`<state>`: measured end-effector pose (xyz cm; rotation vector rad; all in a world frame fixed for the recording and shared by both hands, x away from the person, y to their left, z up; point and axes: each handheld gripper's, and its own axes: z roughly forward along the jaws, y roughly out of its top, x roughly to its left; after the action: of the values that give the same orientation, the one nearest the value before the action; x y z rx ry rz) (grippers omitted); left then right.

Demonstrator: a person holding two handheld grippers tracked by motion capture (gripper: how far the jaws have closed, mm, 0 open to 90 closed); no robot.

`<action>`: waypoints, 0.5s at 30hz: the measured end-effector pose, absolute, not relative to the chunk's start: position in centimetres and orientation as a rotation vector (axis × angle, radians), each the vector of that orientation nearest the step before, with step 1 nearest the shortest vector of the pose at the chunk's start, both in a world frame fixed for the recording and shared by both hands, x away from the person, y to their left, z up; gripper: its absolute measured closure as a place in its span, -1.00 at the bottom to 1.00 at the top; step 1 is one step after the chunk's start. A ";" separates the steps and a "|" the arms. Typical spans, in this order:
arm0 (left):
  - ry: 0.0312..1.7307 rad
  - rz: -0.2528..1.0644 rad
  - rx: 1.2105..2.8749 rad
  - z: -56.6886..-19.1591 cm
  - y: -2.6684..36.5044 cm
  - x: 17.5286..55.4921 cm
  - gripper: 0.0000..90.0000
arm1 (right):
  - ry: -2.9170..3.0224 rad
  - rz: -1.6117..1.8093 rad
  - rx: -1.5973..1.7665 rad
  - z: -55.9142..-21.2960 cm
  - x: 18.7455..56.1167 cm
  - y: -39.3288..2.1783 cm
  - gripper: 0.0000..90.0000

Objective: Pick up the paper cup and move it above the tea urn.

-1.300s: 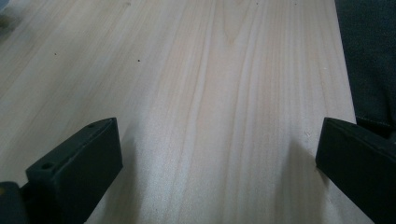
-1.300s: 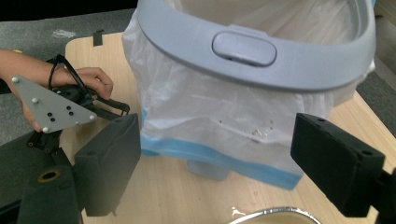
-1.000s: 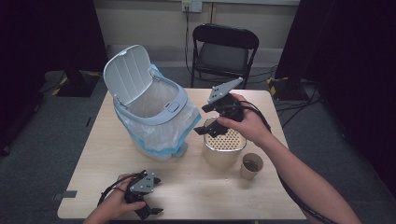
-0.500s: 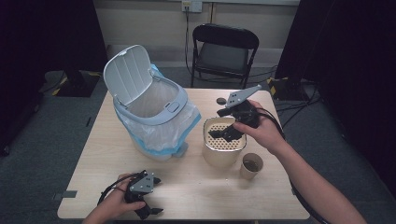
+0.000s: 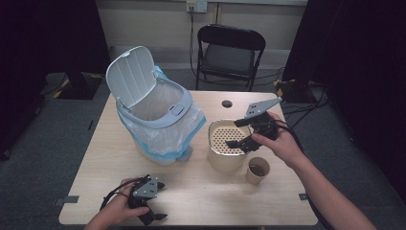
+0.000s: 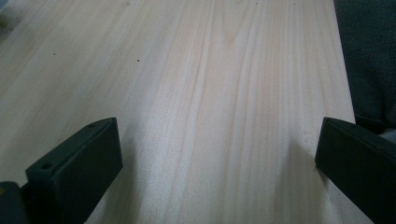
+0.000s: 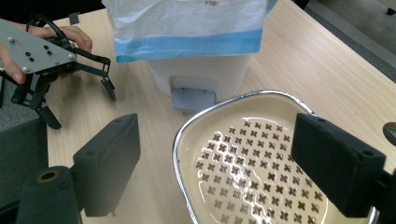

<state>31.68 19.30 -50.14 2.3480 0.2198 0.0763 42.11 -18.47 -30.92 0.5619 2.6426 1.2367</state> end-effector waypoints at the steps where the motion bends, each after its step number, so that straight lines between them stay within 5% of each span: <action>1: 0.220 0.077 2.348 -50.1 19.3 31.7 -1.00 | 2.643 1.238 0.565 -31.1 42.1 -18.7 -0.67; 15: 0.219 0.078 2.348 -50.1 19.3 31.7 -1.00 | 2.657 1.200 0.628 -33.8 41.3 -21.6 -0.67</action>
<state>31.67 19.30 -50.15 2.3480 0.2189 0.0784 41.31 -21.62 -33.78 0.6281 2.6568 1.1995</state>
